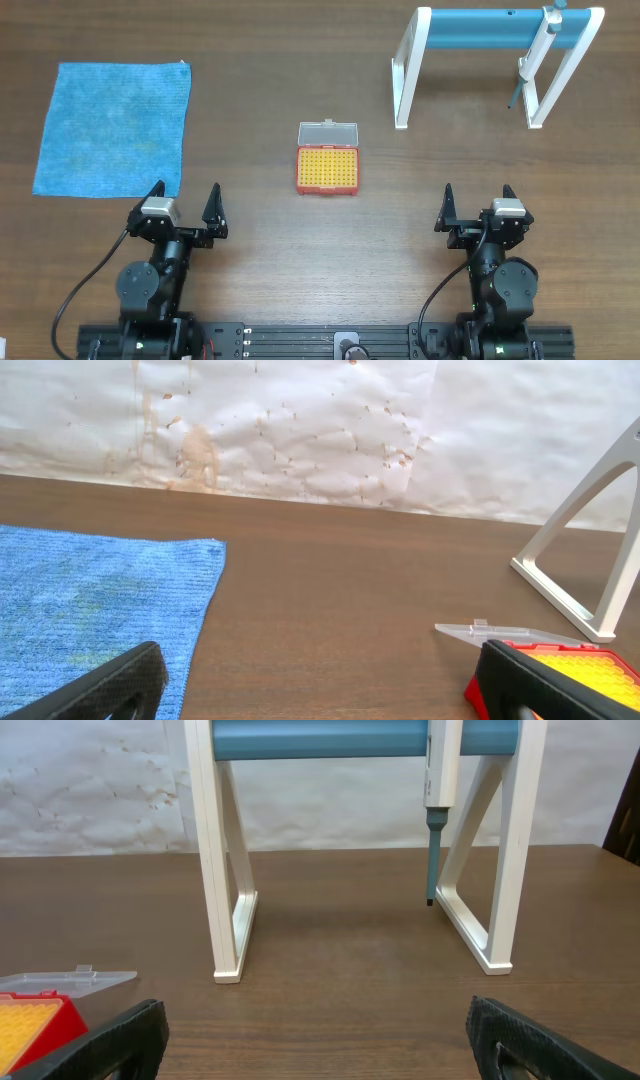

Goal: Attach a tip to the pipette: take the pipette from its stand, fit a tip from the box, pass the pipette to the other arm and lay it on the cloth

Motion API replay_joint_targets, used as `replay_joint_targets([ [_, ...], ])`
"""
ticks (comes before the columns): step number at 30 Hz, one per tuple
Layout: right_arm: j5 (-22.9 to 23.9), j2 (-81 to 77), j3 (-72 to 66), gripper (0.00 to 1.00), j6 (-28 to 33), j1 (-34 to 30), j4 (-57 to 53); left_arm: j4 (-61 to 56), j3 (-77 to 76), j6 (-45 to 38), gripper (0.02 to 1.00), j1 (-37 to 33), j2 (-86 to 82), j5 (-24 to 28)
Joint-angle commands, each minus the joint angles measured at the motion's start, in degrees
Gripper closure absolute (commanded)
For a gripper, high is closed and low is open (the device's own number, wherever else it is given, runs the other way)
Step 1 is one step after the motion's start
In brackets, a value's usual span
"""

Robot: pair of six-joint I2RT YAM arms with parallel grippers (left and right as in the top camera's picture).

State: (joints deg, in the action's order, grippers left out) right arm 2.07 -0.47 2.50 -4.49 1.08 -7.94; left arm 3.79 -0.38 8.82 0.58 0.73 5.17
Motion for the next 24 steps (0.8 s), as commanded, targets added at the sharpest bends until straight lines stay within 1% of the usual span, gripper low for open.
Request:
replay_joint_targets([
  [1,0.9,0.4,-0.4,0.023,-1.1,0.6,0.1,0.3,0.1,-1.0,0.020,-0.2,-0.5,0.4],
  [14,0.9,-0.1,-0.4,0.023,-1.1,0.5,0.6,0.3,0.1,-1.0,0.020,-0.2,-0.5,0.4],
  [16,-0.4,-2.1,-0.1,0.023,-2.8,0.4,0.8,0.3,0.1,-1.0,0.020,-0.2,-0.5,0.4],
  [17,-1.4,-5.0,0.9,0.023,-6.3,0.4,1.1,0.3,0.1,-1.0,0.018,-0.2,-0.5,0.4],
  [19,-1.0,-11.5,3.2,0.023,-6.4,0.1,3.1,0.3,0.1,-1.0,0.020,-0.2,-0.5,0.4],
  [20,-1.2,-17.9,7.0,0.023,-6.4,-0.9,3.3,0.3,0.1,-1.0,0.020,-0.2,-0.5,0.4],
  [22,-1.7,-24.7,12.2,0.023,-4.8,-2.0,3.1,0.3,0.1,-1.0,0.020,-0.2,-0.5,0.4],
  [24,-3.3,-31.6,19.4,0.023,-0.8,-3.3,1.4,0.3,0.1,-1.0,0.020,-0.2,-0.5,0.4],
])
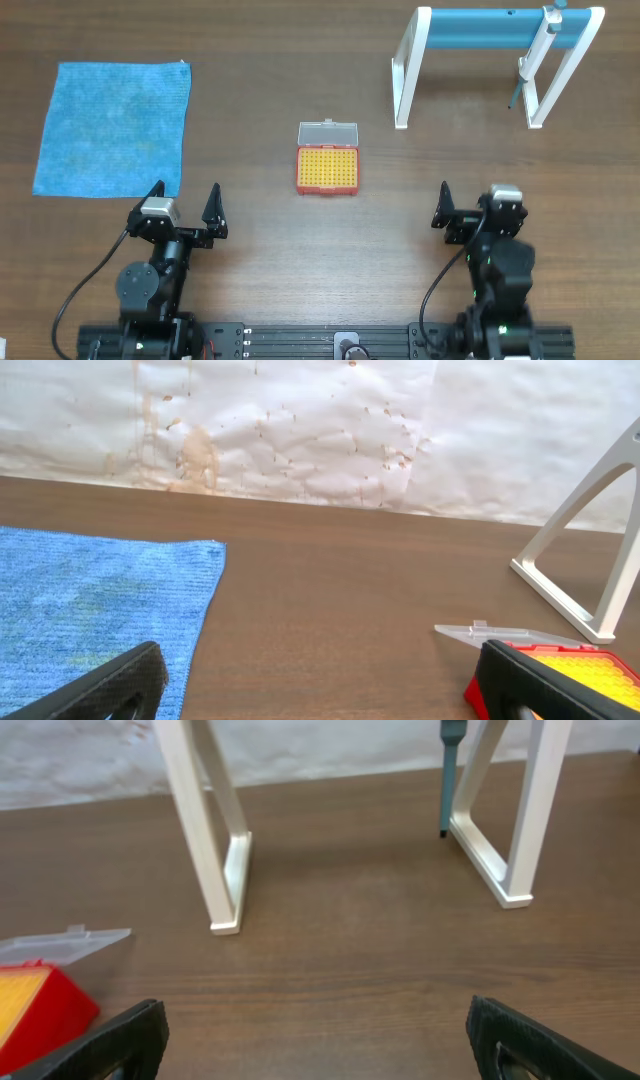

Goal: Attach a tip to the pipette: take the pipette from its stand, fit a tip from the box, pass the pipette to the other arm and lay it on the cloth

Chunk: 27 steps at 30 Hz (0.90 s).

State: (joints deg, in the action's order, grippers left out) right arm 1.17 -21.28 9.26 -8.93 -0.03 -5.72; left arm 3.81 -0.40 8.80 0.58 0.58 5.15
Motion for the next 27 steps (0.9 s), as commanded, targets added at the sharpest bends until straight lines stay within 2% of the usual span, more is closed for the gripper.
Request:
replay_joint_targets([
  [1,-4.3,-14.4,17.1,0.020,6.2,-3.2,-2.5,0.3,0.1,-0.9,0.020,-0.2,-0.3,0.5],
  [2,-6.5,-17.5,21.1,0.023,10.0,-4.5,-3.3,0.3,0.1,-0.9,0.020,-0.2,-0.3,0.5],
  [4,-9.1,-21.5,26.3,0.023,14.0,-7.0,-3.3,0.3,0.1,-0.9,0.020,-0.2,-0.3,0.5],
  [8,-20.9,-28.8,33.8,0.023,21.4,-15.1,-3.2,0.3,0.1,-0.9,0.020,-0.2,-0.3,0.5],
  [11,-22.3,-33.7,36.4,0.023,25.4,-17.4,-3.0,0.3,0.1,-0.9,0.020,-0.2,-0.3,0.5],
  [15,-27.3,-41.6,38.8,0.023,24.6,-20.7,-0.5,0.3,0.1,-0.9,0.020,-0.2,-0.3,0.5],
  [21,-34.9,-53.5,40.6,0.023,17.0,-27.9,9.7,0.3,0.1,-0.9,0.020,-0.2,-0.3,0.5],
  [27,-35.1,-58.6,40.6,0.023,15.9,-28.7,16.4,0.3,0.1,-0.9,0.020,-0.2,-0.3,0.5],
])
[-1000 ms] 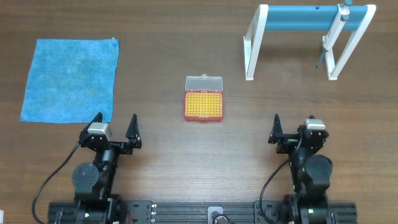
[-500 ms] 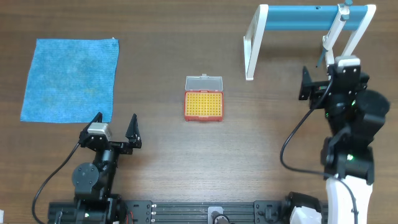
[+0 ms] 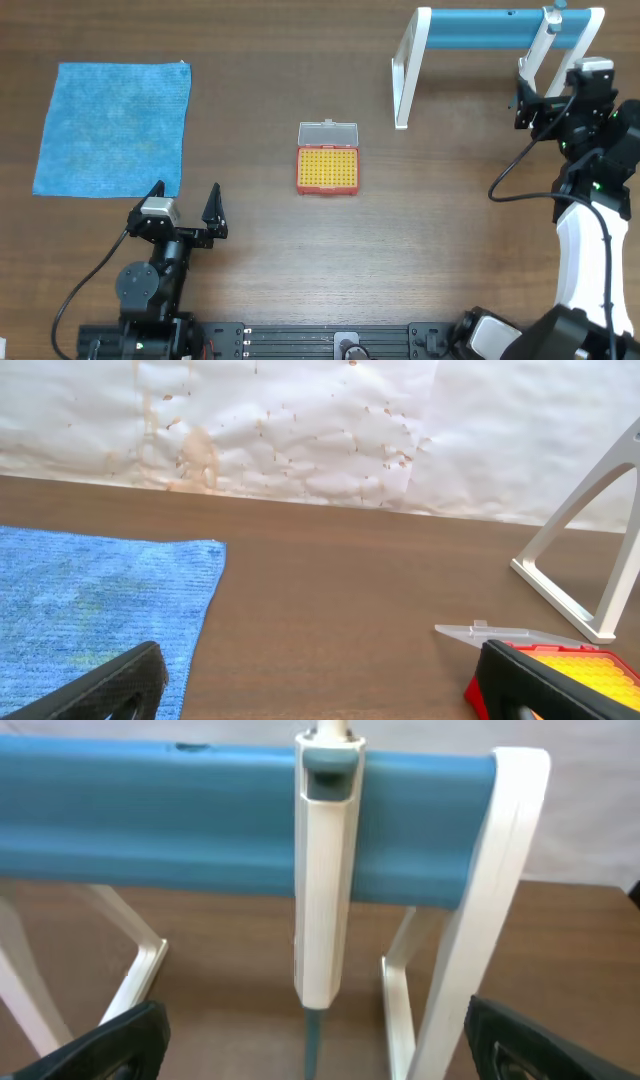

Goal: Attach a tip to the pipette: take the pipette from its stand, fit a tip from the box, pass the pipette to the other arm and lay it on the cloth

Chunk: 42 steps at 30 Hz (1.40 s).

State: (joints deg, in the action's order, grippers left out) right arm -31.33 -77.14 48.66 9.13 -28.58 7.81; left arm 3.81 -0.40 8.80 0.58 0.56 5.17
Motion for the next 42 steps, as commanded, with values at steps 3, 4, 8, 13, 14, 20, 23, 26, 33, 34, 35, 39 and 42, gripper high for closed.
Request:
replay_joint_targets([
  [3,-2.9,-5.6,1.2,0.023,-4.7,-0.1,5.5,0.3,0.1,-0.9,0.020,-0.2,-0.3,0.4],
  [4,-3.1,-6.5,1.2,0.025,-4.7,-0.1,6.4,0.3,0.1,-0.9,0.020,-0.2,-0.3,0.4],
  [8,-3.0,-9.4,1.2,0.025,-6.6,0.1,10.7,0.3,0.1,-0.9,0.018,-0.2,-0.3,0.4],
  [13,-3.0,-12.0,1.2,0.027,-8.3,0.7,15.6,0.3,0.1,-0.9,0.020,-0.2,-0.3,0.4],
  [14,-3.0,-12.7,1.2,0.027,-9.0,0.7,16.7,0.3,0.1,-0.9,0.020,-0.2,-0.3,0.4],
  [20,-3.0,-15.3,1.9,0.027,-9.2,2.7,19.8,0.3,0.1,-0.9,0.020,-0.2,-0.3,0.4],
  [23,-3.0,-16.6,2.8,0.036,-9.1,3.7,20.2,0.3,0.1,-0.9,0.020,-0.2,-0.3,0.4],
  [26,-2.0,-17.2,3.0,0.036,-9.1,3.8,20.8,0.3,0.1,-0.9,0.020,-0.2,-0.3,0.4],
  [33,-1.7,-17.2,3.1,0.036,-8.8,3.8,21.8,0.3,0.1,-0.9,0.020,-0.2,-0.3,0.4],
  [34,-1.7,-17.2,3.1,0.034,-8.6,3.8,21.9,0.3,0.1,-0.9,0.020,-0.2,-0.3,0.4],
  [35,-1.7,-17.2,3.1,0.036,-8.6,3.8,22.1,0.3,0.1,-0.9,0.020,-0.2,-0.3,0.4],
  [39,-1.7,-18.2,3.1,0.038,-8.7,3.8,23.5,0.3,0.1,-0.9,0.020,-0.2,-0.3,0.4],
  [42,-1.7,-19.6,3.1,0.071,-8.7,3.9,25.7,0.3,0.1,-0.9,0.020,-0.2,-0.3,0.4],
])
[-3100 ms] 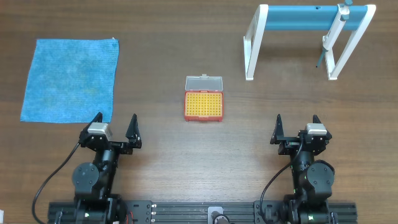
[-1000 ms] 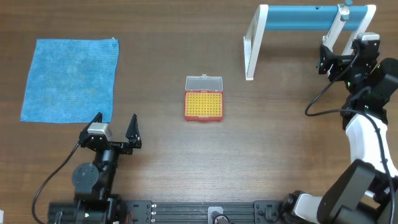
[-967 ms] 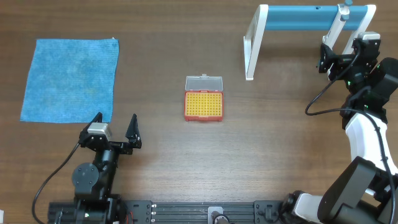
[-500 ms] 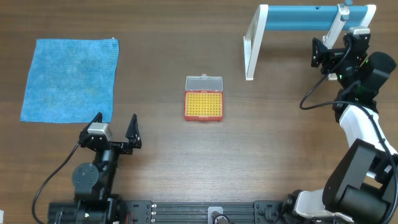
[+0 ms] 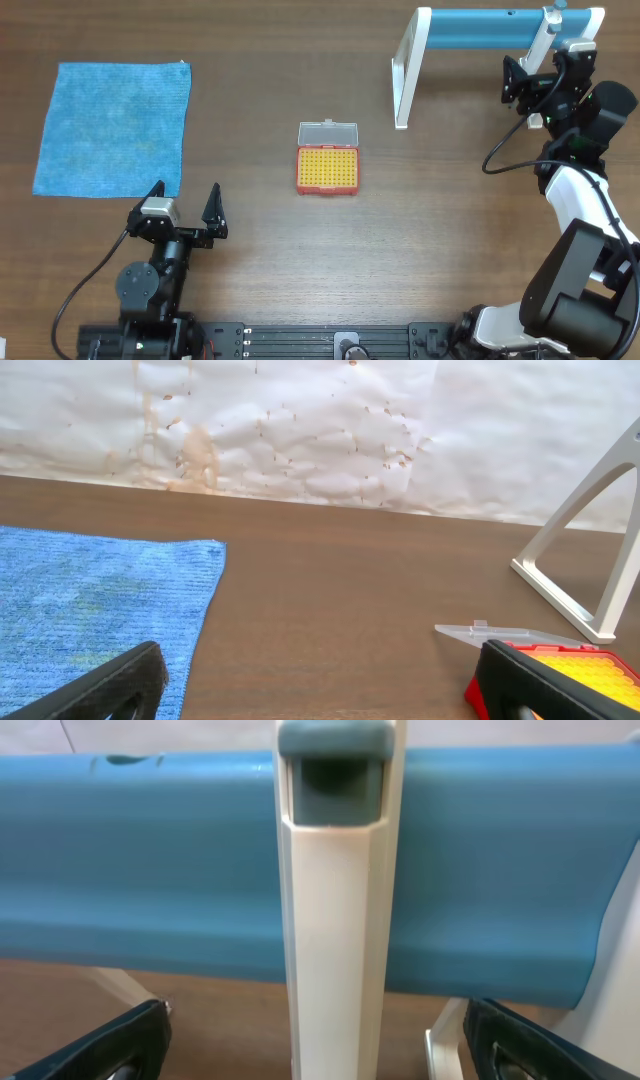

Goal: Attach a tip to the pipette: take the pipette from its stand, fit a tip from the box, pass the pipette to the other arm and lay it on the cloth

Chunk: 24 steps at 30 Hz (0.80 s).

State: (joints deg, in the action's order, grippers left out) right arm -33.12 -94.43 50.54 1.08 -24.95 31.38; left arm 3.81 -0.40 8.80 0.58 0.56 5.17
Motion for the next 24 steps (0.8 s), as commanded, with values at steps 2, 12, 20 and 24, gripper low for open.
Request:
replay_joint_targets([
  [2,0.1,-2.6,1.3,0.080,-0.6,0.3,2.6,0.3,0.1,-0.9,0.020,-0.2,-0.3,0.4],
  [12,1.5,-2.7,1.3,0.145,-0.6,0.3,2.5,0.3,0.1,-0.9,0.020,-0.2,-0.3,0.4],
  [20,2.6,-2.7,1.3,0.437,-0.6,0.3,2.1,0.3,0.1,-0.9,0.020,-0.2,-0.3,0.4],
  [24,2.6,-2.7,1.3,0.562,-0.6,0.3,1.9,0.3,0.1,-0.9,0.020,-0.2,-0.3,0.4],
])
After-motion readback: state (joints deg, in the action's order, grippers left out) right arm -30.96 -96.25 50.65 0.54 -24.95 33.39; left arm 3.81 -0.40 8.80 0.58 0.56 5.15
